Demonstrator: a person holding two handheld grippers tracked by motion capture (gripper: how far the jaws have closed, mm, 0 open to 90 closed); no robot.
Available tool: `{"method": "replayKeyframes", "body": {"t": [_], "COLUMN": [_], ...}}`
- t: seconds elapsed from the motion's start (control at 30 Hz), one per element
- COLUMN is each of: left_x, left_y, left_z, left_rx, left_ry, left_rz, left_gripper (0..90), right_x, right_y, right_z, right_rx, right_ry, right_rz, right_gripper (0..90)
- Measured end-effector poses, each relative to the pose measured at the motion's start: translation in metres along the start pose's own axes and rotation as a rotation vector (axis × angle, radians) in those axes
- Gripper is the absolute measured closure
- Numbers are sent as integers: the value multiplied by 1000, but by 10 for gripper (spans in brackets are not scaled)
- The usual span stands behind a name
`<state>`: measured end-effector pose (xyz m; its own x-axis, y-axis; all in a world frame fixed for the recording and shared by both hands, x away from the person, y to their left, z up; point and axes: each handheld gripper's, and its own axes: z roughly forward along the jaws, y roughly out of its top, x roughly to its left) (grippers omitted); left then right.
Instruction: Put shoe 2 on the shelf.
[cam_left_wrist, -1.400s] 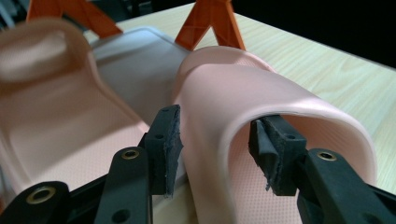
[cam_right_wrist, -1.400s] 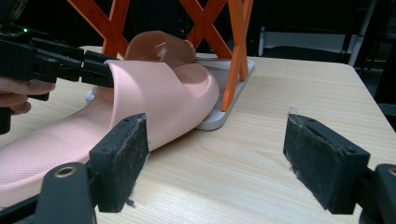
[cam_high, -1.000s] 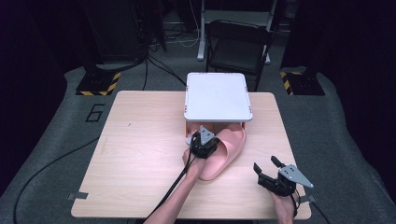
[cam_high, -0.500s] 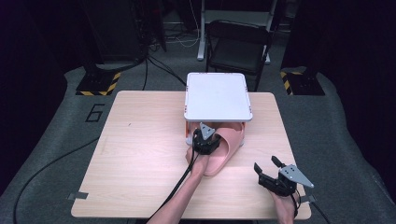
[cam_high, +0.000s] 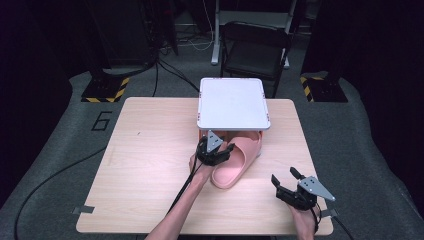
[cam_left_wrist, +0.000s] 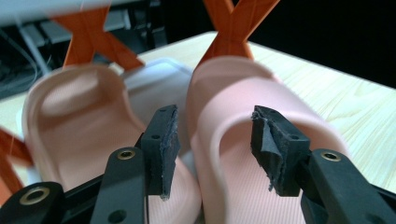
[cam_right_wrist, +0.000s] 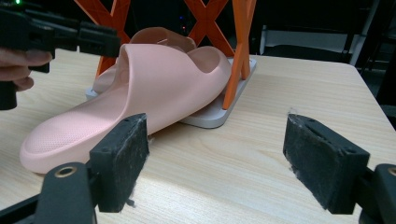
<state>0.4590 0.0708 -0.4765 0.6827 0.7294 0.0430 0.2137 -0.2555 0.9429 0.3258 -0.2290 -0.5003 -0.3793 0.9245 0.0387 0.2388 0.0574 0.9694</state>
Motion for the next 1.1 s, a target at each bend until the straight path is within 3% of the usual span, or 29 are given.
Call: {"method": "replayKeyframes", "body": {"t": [0.03, 0.07, 0.23, 0.33, 0.43, 0.47, 0.53, 0.67, 0.77, 0.83, 0.87, 0.93, 0.97, 1.03, 1.07, 1.1], "left_x": [-2, -3, 1, 1, 4, 6, 5, 4, 2, 0, 0, -2, -2, -12, -16, -16], "left_y": [2, 2, 2, 1, 0, -2, -7, -10, -11, -13, -13, -14, -14, -16, -15, -15], "left_z": [4, 6, 3, 5, 6, 4, 5, 13, 18, 21, 20, 21, 21, 20, 19, 19], "left_rx": [24, 29, 37, 56, 55, 64, 84, 67, 66, 45, 42, 39, 39, 43, 52, 52], "left_ry": [-15, -9, 8, 11, 21, 7, -3, -16, -19, -2, 4, 32, 32, 95, 120, 120], "left_rz": [41, 47, 13, 34, 18, -4, 23, 13, 15, -6, -54, -82, -82, -98, -84, -84], "left_gripper": [517, 528, 574, 582, 592, 595, 598, 601, 683, 760, 781, 795, 801, 809, 809, 808], "right_x": [0, 1, 2, 1, 1, 2, 2, 3, 4, 4, 4, 3, 3, 3, 3, 3], "right_y": [0, 0, 1, 1, 0, 1, 1, 0, 1, 1, 1, 0, 0, 0, 1, 1], "right_z": [1, 1, -1, 0, 1, 0, 0, 2, 1, 1, 1, 1, 1, 1, 1, 1], "right_rx": [-1, -1, -1, -5, -2, -5, -5, 1, 5, -8, -10, 5, 3, 6, 4, 4], "right_ry": [10, 5, 11, 5, 10, 10, 10, 19, 16, 15, 14, 16, 18, 16, 18, 18], "right_rz": [0, 3, -3, 1, -4, -4, -3, -3, -15, -9, -3, -8, -7, -7, -11, -11], "right_gripper": [219, 219, 219, 219, 219, 219, 219, 219, 219, 219, 219, 219, 219, 219, 219, 219]}}
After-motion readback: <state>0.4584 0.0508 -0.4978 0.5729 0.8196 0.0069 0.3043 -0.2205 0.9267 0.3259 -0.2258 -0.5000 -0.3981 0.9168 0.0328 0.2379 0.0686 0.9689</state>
